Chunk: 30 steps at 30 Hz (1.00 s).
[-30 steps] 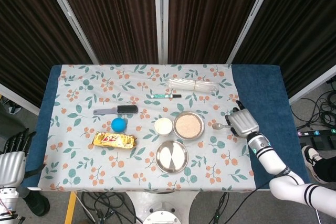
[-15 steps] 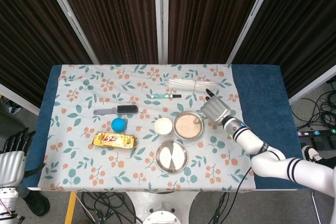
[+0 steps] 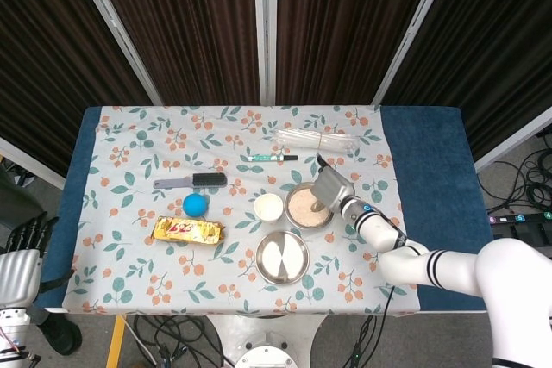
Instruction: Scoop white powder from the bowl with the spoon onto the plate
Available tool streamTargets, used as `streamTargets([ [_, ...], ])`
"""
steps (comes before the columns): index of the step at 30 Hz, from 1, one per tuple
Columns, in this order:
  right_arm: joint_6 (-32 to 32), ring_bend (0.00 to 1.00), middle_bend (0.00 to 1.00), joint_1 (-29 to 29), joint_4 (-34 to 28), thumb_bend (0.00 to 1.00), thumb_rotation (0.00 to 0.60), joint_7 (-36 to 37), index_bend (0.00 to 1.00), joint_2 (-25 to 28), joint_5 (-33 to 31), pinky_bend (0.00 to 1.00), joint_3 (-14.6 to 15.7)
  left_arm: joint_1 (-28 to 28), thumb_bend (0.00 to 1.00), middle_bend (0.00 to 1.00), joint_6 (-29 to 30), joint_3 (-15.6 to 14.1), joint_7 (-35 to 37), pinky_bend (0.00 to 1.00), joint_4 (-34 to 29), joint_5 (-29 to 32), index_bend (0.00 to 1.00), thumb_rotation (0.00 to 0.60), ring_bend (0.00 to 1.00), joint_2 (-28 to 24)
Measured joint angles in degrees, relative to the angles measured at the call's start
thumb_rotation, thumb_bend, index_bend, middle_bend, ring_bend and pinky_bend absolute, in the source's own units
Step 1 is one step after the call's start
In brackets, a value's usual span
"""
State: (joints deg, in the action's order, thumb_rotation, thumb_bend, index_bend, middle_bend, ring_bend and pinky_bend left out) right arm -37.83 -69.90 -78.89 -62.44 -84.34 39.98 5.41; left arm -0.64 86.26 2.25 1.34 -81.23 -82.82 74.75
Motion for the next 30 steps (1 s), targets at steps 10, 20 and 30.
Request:
streamTargets([
  [10,-3.0,0.26,0.58,-1.3,1.2,0.33,0.600,2.1,0.60,-2.9,-0.1,0.00,-0.3,0.1,0.08,0.14,-0.3,0.0,0.9,0.10,1.2,0.2,0.16,0.600,0.08,0.6],
  [20,-6.0,0.26,0.58,2.1,-0.4,0.33,0.600,10.2,0.60,-1.5,5.3,0.00,-0.8,0.1,0.07,0.14,0.0,-0.2,0.3,0.10,0.7,-0.2,0.16,0.600,0.08,0.4],
  [30,-10.7,0.26,0.58,8.8,-1.3,0.33,0.600,21.4,0.60,1.4,14.8,0.00,-1.2,0.2,0.07,0.14,0.6,0.0,-1.4,0.10,-1.1,-0.5,0.16,0.600,0.08,-0.5],
])
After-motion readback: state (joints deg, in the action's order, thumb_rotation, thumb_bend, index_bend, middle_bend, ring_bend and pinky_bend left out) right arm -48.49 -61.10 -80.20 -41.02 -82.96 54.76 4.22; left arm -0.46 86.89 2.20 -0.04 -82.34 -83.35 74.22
